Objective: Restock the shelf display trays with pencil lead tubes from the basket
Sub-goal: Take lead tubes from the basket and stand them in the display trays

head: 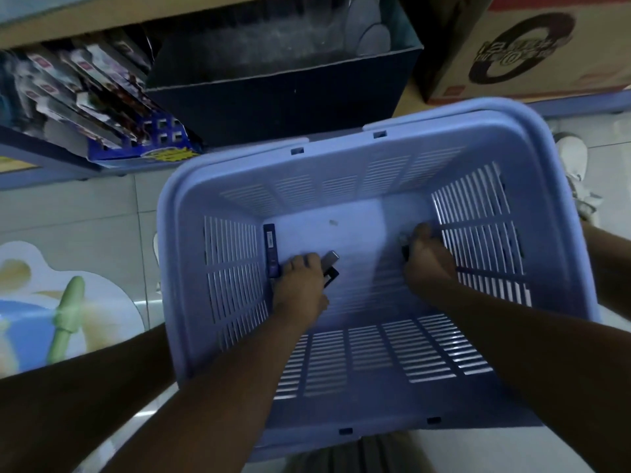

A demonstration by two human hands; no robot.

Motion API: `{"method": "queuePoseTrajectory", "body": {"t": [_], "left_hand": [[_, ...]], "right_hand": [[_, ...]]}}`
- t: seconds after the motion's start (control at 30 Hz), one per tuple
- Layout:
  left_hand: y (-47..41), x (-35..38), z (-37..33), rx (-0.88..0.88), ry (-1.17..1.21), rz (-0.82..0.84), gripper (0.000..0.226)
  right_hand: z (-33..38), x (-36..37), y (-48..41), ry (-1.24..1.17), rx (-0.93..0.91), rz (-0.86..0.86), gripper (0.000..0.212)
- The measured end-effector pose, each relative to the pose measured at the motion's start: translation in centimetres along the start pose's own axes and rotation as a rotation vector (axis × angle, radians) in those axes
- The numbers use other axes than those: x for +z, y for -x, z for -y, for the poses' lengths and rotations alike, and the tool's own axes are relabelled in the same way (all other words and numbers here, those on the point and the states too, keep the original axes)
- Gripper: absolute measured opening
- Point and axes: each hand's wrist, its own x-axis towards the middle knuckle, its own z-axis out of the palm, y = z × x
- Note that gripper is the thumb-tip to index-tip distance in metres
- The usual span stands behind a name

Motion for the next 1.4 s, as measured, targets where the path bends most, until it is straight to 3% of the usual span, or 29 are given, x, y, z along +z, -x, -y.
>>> {"method": "queuePoseTrajectory", "body": {"t": [0.1, 0.23, 0.33, 0.43, 0.5, 0.63, 0.73, 0.87, 0.97, 1.07, 1.2, 1.4], "left_hand": [[-0.6, 0.1, -0.6, -0.121, 0.225, -0.071, 0.067], [-1.0, -1.3, -2.4, -0.384, 0.881, -0.108, 0.052], [-1.0, -1.8, -3.4, -0.344, 1.03, -0.079, 0.037], [-0.2, -1.9, -3.3, -0.224, 0.963, -0.101, 0.018], [0.2, -1.7, -2.8, -0.172, 0.99, -0.104, 0.016], [1.2, -2.3, -2.0, -0.181, 1.016, -0.165, 0.028], [1.8, -2.3, -1.0, -0.226, 0.898, -0.186, 0.039], [2.5, -1.5, 1.5, -0.395, 0.565, -0.051, 0.062], [2.6, -1.0, 1.3, -0.429, 0.382, 0.091, 0.069], [2.0, -0.5, 0.4, -0.464, 0.293, 0.127, 0.062], [1.6, 0.4, 0.6, -0.441, 0.236, -0.005, 0.037], [1.3, 0.0, 0.0, -0.359, 0.379, -0.133, 0.031]], "right_hand": [[1.8, 0.7, 0.2, -0.222, 0.027, 0.077, 0.026], [5.5, 0.9, 1.0, -1.003, 0.25, 0.403, 0.023], [7.4, 1.2, 2.0, -1.247, 0.263, 0.534, 0.026], [7.5, 2.2, 1.6, -1.174, 0.042, 0.461, 0.007], [7.3, 2.5, 1.4, -1.129, 0.005, 0.435, 0.007], [7.9, 3.1, 1.9, -1.067, 0.008, 0.534, 0.02], [8.1, 3.3, 1.9, -1.01, -0.009, 0.558, 0.031], [7.7, 3.3, 1.4, -1.014, 0.022, 0.477, 0.036], [6.9, 3.2, 1.1, -0.982, 0.04, 0.475, 0.042], [6.8, 2.9, 1.6, -0.998, 0.038, 0.506, 0.04], [6.4, 2.6, 2.0, -0.884, 0.005, 0.545, 0.028], [5.7, 3.0, 1.5, -0.849, 0.065, 0.498, 0.016]]}}
